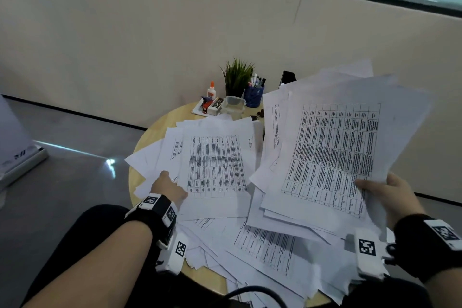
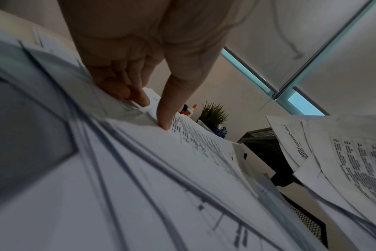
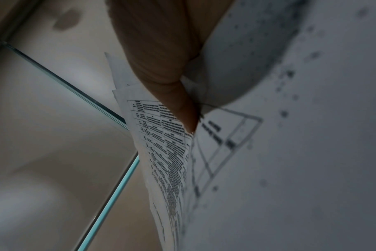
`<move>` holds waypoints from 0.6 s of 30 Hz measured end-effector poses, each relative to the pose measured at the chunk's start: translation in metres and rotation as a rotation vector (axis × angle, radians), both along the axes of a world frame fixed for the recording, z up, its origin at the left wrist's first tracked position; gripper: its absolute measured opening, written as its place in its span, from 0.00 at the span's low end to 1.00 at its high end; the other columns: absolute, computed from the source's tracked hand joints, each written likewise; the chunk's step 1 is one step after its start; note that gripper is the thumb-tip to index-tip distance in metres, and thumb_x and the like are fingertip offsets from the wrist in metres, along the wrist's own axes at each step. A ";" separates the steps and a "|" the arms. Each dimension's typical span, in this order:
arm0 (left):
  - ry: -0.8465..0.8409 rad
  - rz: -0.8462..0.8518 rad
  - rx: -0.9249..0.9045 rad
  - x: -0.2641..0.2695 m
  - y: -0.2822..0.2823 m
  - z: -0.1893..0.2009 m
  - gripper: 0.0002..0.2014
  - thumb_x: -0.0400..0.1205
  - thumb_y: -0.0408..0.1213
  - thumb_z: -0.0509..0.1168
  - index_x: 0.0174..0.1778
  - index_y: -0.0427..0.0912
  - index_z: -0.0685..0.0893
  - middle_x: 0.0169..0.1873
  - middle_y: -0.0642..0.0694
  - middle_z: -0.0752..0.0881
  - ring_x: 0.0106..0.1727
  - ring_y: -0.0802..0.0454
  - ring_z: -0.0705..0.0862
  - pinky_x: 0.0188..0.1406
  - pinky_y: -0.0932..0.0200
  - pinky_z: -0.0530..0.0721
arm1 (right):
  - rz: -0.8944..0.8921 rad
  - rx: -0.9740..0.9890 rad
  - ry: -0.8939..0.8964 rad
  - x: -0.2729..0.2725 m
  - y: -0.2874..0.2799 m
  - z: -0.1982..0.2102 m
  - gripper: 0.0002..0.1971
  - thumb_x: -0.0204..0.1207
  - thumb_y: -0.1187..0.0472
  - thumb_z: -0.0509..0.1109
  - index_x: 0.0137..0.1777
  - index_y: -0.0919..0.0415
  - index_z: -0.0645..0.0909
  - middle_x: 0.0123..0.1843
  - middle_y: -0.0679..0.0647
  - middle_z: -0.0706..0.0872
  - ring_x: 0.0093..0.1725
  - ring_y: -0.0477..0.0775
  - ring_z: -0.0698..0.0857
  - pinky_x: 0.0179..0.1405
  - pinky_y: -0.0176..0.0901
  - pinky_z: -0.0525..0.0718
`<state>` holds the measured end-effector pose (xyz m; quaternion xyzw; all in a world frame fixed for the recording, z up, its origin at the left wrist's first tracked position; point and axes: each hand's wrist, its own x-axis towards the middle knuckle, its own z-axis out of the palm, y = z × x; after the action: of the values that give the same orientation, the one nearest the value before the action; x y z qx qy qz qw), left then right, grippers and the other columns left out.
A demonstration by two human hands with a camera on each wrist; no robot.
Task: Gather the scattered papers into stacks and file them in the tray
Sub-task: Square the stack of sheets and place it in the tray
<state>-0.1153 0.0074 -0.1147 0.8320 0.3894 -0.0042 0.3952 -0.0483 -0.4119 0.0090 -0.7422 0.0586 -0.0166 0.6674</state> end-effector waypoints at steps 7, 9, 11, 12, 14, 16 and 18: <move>0.094 -0.126 0.067 0.003 -0.007 0.008 0.32 0.69 0.38 0.77 0.69 0.40 0.75 0.65 0.42 0.80 0.66 0.42 0.78 0.60 0.56 0.79 | 0.070 0.018 0.067 -0.002 0.024 -0.013 0.15 0.73 0.82 0.64 0.57 0.72 0.80 0.51 0.67 0.87 0.38 0.57 0.90 0.39 0.40 0.90; 0.139 -0.181 0.066 0.003 -0.008 0.011 0.31 0.69 0.40 0.78 0.68 0.44 0.75 0.66 0.44 0.78 0.68 0.43 0.76 0.63 0.54 0.79 | 0.088 0.022 0.111 -0.005 0.035 -0.018 0.14 0.73 0.83 0.64 0.54 0.71 0.80 0.45 0.63 0.90 0.33 0.52 0.90 0.33 0.41 0.89; 0.157 -0.245 0.052 0.002 -0.007 0.013 0.29 0.68 0.39 0.79 0.64 0.46 0.77 0.66 0.44 0.77 0.68 0.44 0.76 0.64 0.54 0.78 | 0.136 0.043 0.162 -0.010 0.047 -0.022 0.15 0.73 0.84 0.63 0.57 0.73 0.78 0.39 0.59 0.90 0.31 0.52 0.89 0.28 0.37 0.87; 0.153 -0.264 0.045 0.003 -0.007 0.013 0.28 0.68 0.37 0.78 0.64 0.45 0.78 0.66 0.44 0.77 0.67 0.44 0.76 0.64 0.55 0.78 | 0.156 0.052 0.184 -0.012 0.053 -0.024 0.15 0.74 0.84 0.62 0.58 0.74 0.77 0.40 0.60 0.89 0.32 0.55 0.88 0.27 0.35 0.86; 0.116 -0.270 -0.003 0.006 -0.005 0.011 0.27 0.68 0.34 0.76 0.64 0.43 0.78 0.67 0.43 0.76 0.67 0.44 0.76 0.62 0.57 0.77 | 0.176 0.068 0.225 -0.016 0.062 -0.031 0.15 0.74 0.85 0.61 0.59 0.75 0.76 0.43 0.62 0.85 0.38 0.58 0.85 0.25 0.33 0.85; 0.054 -0.265 -0.091 0.008 -0.008 0.016 0.23 0.69 0.39 0.73 0.59 0.41 0.79 0.63 0.43 0.76 0.63 0.44 0.76 0.58 0.59 0.74 | 0.181 0.074 0.252 -0.016 0.070 -0.039 0.15 0.74 0.85 0.61 0.59 0.75 0.75 0.47 0.64 0.84 0.41 0.58 0.83 0.26 0.32 0.85; -0.015 -0.243 -0.257 0.013 -0.013 0.018 0.21 0.66 0.46 0.74 0.49 0.38 0.79 0.50 0.43 0.76 0.53 0.44 0.77 0.50 0.59 0.73 | 0.192 0.041 0.274 -0.012 0.075 -0.049 0.15 0.74 0.85 0.62 0.59 0.76 0.75 0.49 0.66 0.84 0.41 0.59 0.83 0.32 0.39 0.86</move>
<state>-0.1018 -0.0055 -0.0970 0.8156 0.2792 -0.0955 0.4978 -0.0606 -0.3369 -0.0401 -0.7258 0.0782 0.1498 0.6669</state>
